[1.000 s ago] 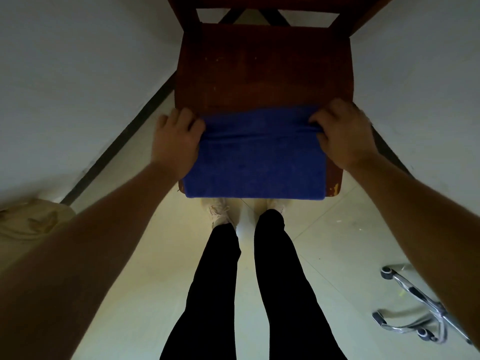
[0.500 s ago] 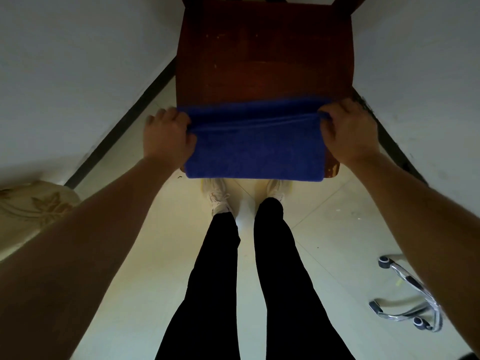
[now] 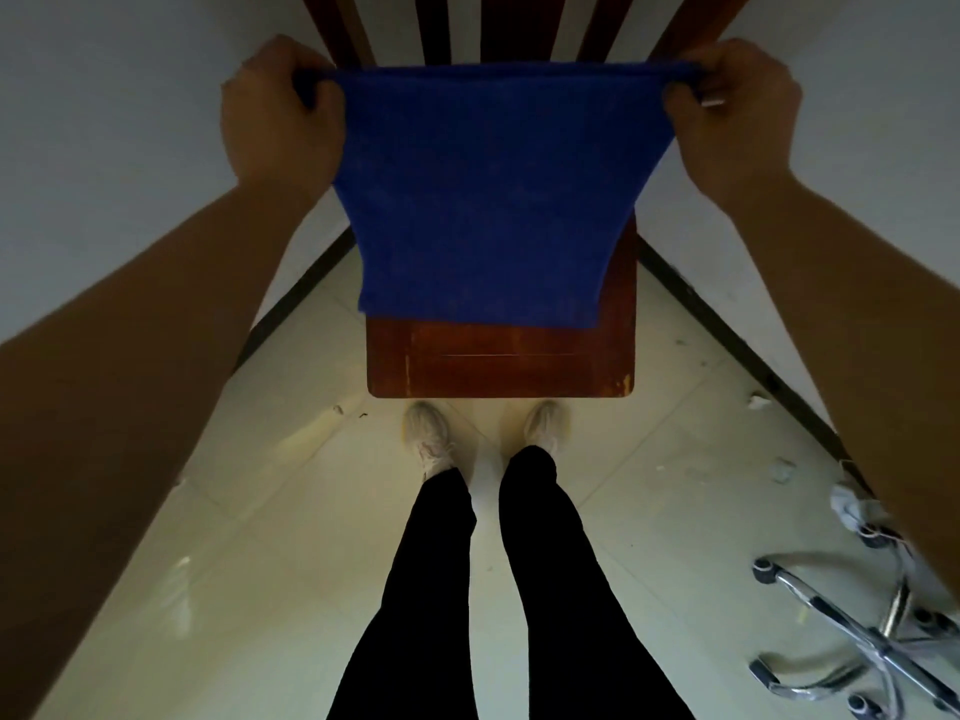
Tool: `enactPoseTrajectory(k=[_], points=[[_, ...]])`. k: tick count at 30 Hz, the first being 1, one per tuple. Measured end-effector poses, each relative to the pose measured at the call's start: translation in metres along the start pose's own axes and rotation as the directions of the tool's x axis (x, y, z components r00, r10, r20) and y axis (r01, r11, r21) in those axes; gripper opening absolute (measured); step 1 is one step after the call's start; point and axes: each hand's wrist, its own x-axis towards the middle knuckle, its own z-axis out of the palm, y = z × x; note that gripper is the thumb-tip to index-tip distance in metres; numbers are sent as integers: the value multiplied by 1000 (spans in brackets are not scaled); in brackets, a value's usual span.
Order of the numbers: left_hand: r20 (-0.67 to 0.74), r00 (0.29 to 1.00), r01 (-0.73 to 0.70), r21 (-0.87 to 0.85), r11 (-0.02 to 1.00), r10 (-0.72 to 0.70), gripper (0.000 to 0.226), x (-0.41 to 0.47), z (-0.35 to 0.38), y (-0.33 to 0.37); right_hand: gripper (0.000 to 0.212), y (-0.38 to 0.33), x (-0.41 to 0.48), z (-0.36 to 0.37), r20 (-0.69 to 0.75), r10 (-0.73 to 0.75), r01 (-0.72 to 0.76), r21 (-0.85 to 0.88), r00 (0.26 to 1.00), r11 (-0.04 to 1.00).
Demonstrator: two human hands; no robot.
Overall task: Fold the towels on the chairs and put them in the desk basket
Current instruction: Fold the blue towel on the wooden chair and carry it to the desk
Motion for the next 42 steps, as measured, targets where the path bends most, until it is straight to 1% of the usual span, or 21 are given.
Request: enactPoseTrajectory(k=[3, 5, 7, 10, 12, 15, 17, 18, 20, 22, 23, 24, 25, 28, 31, 33, 34, 36, 38, 40, 42], points=[[-3, 999, -52, 41, 998, 52, 36, 5, -1, 0, 28, 3, 2, -7, -10, -64, 64, -15, 998, 998], [-11, 996, -92, 83, 992, 93, 37, 0, 4, -9, 27, 12, -5, -4, 2, -82, 82, -93, 997, 992], [20, 989, -145, 138, 980, 144, 36, -16, 14, -20, 26, 24, -22, 0, 49, -94, 101, -160, 994, 982], [72, 979, -201, 198, 959, 190, 31, -51, 27, -39, 24, 40, -56, 7, 150, -88, 114, -173, 985, 978], [121, 976, -206, 242, 948, 181, 26, -72, 24, -51, 21, 40, -78, 12, 208, -59, 98, -178, 976, 979], [292, 939, -263, 273, 925, 181, 27, -107, 24, -62, 23, 44, -110, 16, 309, 5, 69, -226, 951, 972], [457, 884, -256, 292, 921, 101, 21, -130, 27, -70, 19, 45, -129, 18, 439, 91, 44, -288, 894, 957], [536, 843, -248, 322, 914, 40, 18, -140, 28, -76, 15, 47, -138, 18, 523, 141, 38, -317, 841, 948], [667, 741, -247, 378, 892, -78, 16, -159, 32, -87, 10, 52, -156, 19, 664, 234, 59, -387, 710, 920], [780, 603, -263, 394, 880, -169, 16, -172, 35, -94, 8, 59, -171, 20, 745, 305, 103, -446, 594, 889], [825, 527, -267, 391, 881, -206, 15, -178, 36, -95, 11, 62, -177, 21, 760, 332, 107, -463, 558, 880], [850, 475, -271, 387, 882, -227, 13, -183, 38, -96, 15, 65, -181, 22, 763, 352, 96, -472, 542, 876], [860, 452, -269, 384, 883, -236, 12, -187, 39, -96, 16, 66, -184, 22, 762, 358, 84, -471, 540, 878], [848, 463, -219, 389, 895, -256, 12, -183, 44, -96, 8, 69, -179, 28, 757, 363, 61, -467, 543, 882], [837, 466, -190, 412, 891, -287, 17, -162, 48, -95, 12, 64, -159, 33, 721, 390, -38, -452, 573, 891], [794, 541, -154, 418, 895, -278, 19, -144, 49, -93, 11, 55, -142, 36, 671, 398, -137, -407, 625, 903], [747, 605, -88, 406, 909, -276, 18, -135, 50, -92, 16, 52, -133, 39, 628, 403, -195, -375, 666, 906], [611, 730, 119, 329, 937, -307, 14, -115, 53, -92, 21, 46, -115, 47, 533, 443, -360, -259, 721, 896], [442, 814, 322, 197, 926, -377, 23, -91, 59, -95, 22, 46, -95, 59, 455, 521, -540, -99, 722, 836], [326, 831, 464, 40, 885, -451, 28, -74, 61, -98, 24, 48, -80, 68, 425, 552, -617, 21, 718, 787], [282, 823, 529, -66, 846, -493, 29, -62, 70, -104, 24, 54, -67, 81, 415, 541, -613, 53, 732, 788]])
